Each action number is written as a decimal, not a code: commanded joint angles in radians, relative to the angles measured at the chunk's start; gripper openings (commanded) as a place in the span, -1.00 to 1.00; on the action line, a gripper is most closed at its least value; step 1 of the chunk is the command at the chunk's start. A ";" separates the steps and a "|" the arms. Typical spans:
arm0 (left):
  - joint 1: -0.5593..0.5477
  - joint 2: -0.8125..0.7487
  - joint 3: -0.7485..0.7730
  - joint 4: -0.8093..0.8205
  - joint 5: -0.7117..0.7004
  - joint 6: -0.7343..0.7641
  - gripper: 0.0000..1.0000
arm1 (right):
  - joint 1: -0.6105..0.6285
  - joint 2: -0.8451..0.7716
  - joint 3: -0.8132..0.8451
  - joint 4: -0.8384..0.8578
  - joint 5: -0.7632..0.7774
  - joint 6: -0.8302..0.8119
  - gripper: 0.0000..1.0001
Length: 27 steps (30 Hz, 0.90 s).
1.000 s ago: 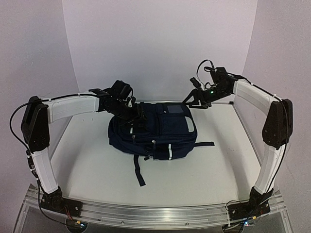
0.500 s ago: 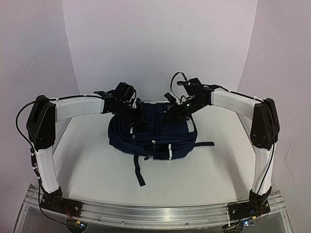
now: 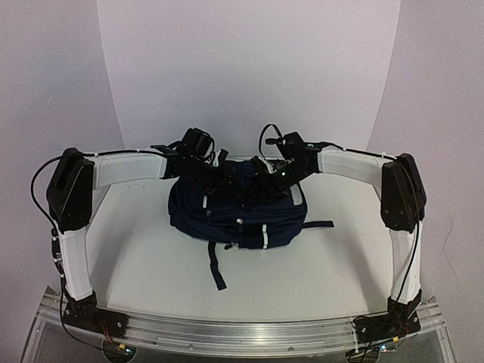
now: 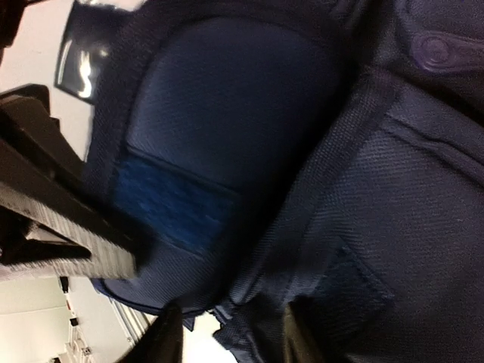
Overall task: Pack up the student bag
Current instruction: Place the personal item in the student bag.
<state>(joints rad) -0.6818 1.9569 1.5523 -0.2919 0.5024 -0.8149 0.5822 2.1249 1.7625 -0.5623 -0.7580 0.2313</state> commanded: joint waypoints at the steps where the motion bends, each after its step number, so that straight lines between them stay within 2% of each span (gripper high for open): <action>1: -0.007 0.007 0.074 0.079 0.074 0.020 -0.91 | -0.076 -0.068 0.041 -0.003 -0.047 -0.005 0.11; 5: -0.009 0.010 0.081 0.066 0.075 0.037 -0.91 | -0.154 -0.159 0.067 -0.006 -0.157 -0.010 0.31; 9: -0.014 0.028 0.114 0.035 0.080 0.061 -0.90 | -0.237 -0.231 0.021 -0.011 -0.236 -0.009 0.51; 17: -0.028 0.119 0.258 -0.055 0.077 0.103 -0.87 | -0.368 -0.263 -0.171 -0.095 -0.104 -0.133 0.56; 23: -0.054 0.265 0.422 -0.167 0.107 0.140 -0.88 | -0.427 -0.232 -0.230 -0.107 -0.067 -0.128 0.63; 24: -0.057 0.288 0.438 -0.181 0.117 0.142 -0.81 | -0.432 -0.214 -0.237 -0.112 -0.066 -0.122 0.66; 27: -0.062 0.323 0.459 -0.214 0.126 0.149 -0.31 | -0.435 -0.170 -0.260 -0.130 -0.116 -0.118 0.69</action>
<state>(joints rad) -0.7240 2.2355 1.9485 -0.4668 0.5925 -0.6950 0.1583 1.9002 1.5290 -0.6668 -0.8527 0.1233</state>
